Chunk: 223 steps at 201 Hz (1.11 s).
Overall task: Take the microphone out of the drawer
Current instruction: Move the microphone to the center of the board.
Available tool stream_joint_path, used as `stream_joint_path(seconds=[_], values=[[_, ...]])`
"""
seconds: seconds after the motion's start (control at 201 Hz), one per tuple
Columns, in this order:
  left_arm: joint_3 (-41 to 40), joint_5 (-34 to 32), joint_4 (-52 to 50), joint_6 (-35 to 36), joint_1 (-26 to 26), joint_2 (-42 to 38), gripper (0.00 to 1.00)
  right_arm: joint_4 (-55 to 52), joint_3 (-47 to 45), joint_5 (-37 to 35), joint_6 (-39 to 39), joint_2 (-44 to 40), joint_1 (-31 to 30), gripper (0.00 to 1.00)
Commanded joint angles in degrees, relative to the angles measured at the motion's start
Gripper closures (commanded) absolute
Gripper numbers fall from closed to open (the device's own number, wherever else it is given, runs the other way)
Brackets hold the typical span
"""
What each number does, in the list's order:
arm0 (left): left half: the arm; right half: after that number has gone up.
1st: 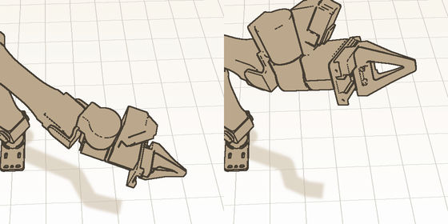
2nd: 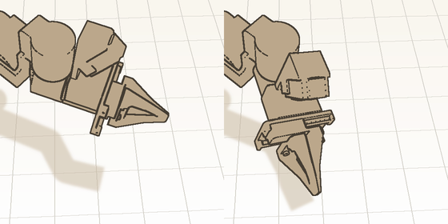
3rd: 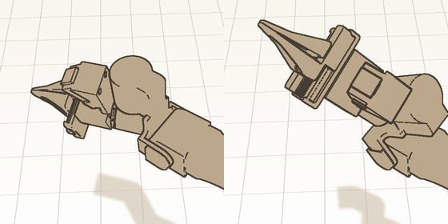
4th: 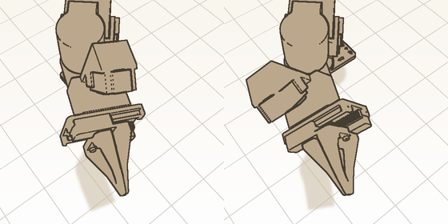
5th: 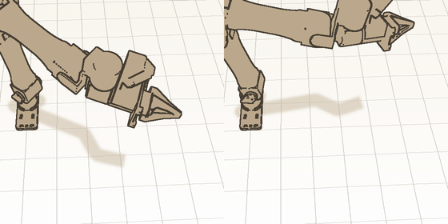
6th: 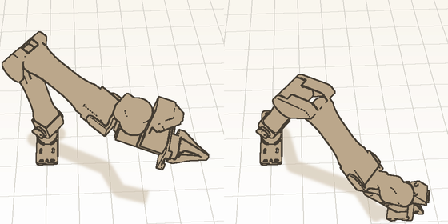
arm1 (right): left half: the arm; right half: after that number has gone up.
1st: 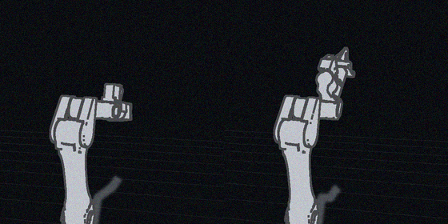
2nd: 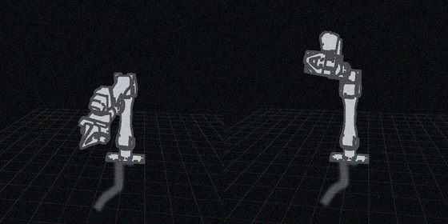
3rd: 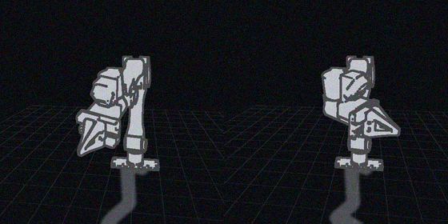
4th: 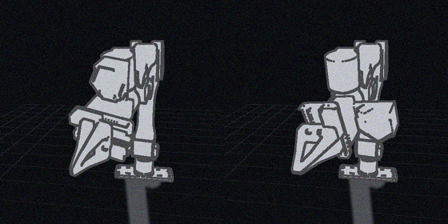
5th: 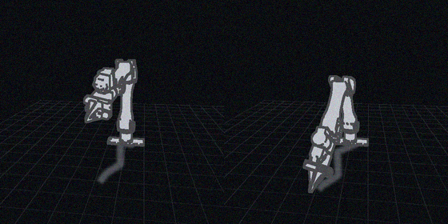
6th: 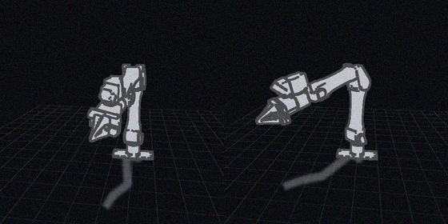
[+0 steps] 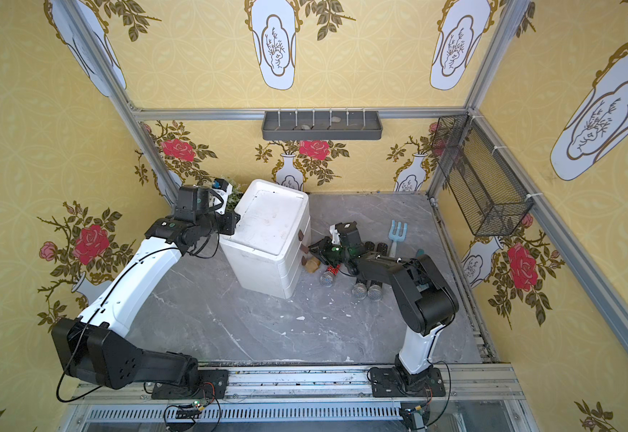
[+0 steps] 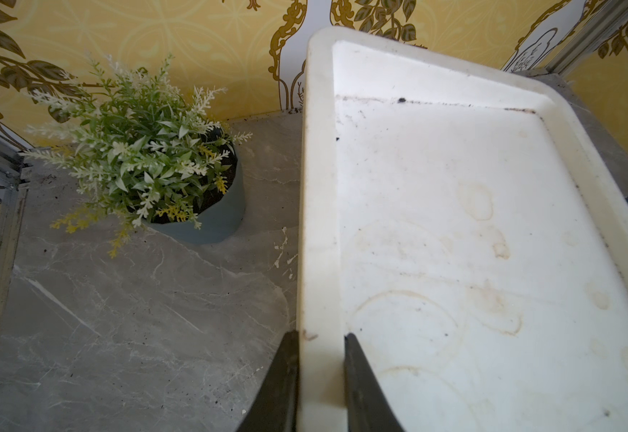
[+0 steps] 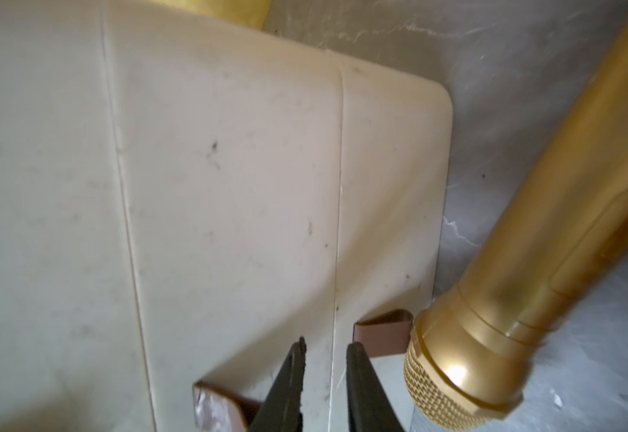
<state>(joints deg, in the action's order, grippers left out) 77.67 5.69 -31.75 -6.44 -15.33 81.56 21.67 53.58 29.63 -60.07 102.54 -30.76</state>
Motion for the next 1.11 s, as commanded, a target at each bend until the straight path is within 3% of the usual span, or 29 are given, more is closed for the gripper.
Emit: stream_joint_path(seconds=[0.0, 0.199, 0.612, 1.105], values=[[-1.1, 0.2, -7.5, -0.3, 0.0, 1.3, 0.86, -14.1, 5.3, -10.5, -2.0, 1.7, -0.8, 0.81], [-1.0, 0.4, -7.5, -0.3, 0.0, 1.3, 0.86, -25.7, 14.2, -13.9, -2.2, 6.9, -2.5, 1.00], [-0.9, 0.4, -7.6, -0.3, 0.0, 1.2, 0.85, -34.9, 21.5, -18.6, -2.1, 12.0, -3.4, 1.00], [-1.0, 0.3, -7.6, -0.2, 0.0, 1.0, 0.85, -43.1, 19.3, -24.4, -0.1, 8.1, -1.8, 1.00]])
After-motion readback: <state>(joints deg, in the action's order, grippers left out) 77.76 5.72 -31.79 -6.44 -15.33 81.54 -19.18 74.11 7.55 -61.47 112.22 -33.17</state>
